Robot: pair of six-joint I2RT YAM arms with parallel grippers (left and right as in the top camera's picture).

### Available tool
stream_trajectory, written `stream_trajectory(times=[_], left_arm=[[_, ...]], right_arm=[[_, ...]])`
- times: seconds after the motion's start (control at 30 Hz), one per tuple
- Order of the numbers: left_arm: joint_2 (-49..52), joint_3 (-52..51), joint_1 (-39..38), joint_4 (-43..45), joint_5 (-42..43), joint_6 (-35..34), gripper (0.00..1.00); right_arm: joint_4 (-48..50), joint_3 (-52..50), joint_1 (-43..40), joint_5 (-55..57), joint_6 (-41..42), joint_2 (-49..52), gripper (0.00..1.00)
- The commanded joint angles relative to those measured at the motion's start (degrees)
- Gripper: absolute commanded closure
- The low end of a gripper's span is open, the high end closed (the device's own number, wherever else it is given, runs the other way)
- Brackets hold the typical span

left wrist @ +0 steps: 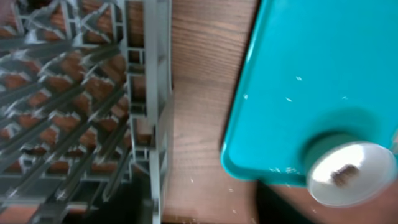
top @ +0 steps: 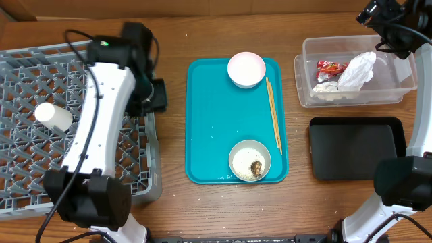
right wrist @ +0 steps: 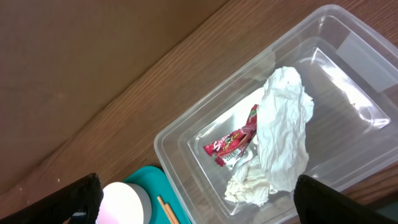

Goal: Sort waste into correct bins and load items into the dishwasher
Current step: 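Move the left gripper out of the rack toward the white bowl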

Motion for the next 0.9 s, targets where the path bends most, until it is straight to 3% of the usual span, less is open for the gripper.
stream_trajectory(times=[0.0, 0.13, 0.3, 0.53, 0.87], left_arm=[[-0.61, -8.48, -1.99, 6.21, -1.44, -1.88, 0.96], [-0.55, -16.02, -4.20, 12.83, -1.05, -3.98, 0.96], [-0.55, -22.77, -5.79, 14.45, -0.74, -6.23, 0.96], [-0.55, -26.16, -5.77, 12.28, -4.28, -7.08, 0.96], [-0.55, -26.10, -5.77, 5.64, -15.50, -13.57, 0.96]], right_arm=[[0.20, 0.59, -0.11, 0.17, 0.46, -1.07, 0.00], [0.20, 0.61, -0.11, 0.17, 0.46, -1.07, 0.00], [0.20, 0.61, -0.11, 0.17, 0.46, -1.07, 0.00], [0.20, 0.59, -0.11, 0.17, 0.46, -1.07, 0.00], [0.20, 0.59, -0.11, 0.15, 0.46, -1.07, 0.00]])
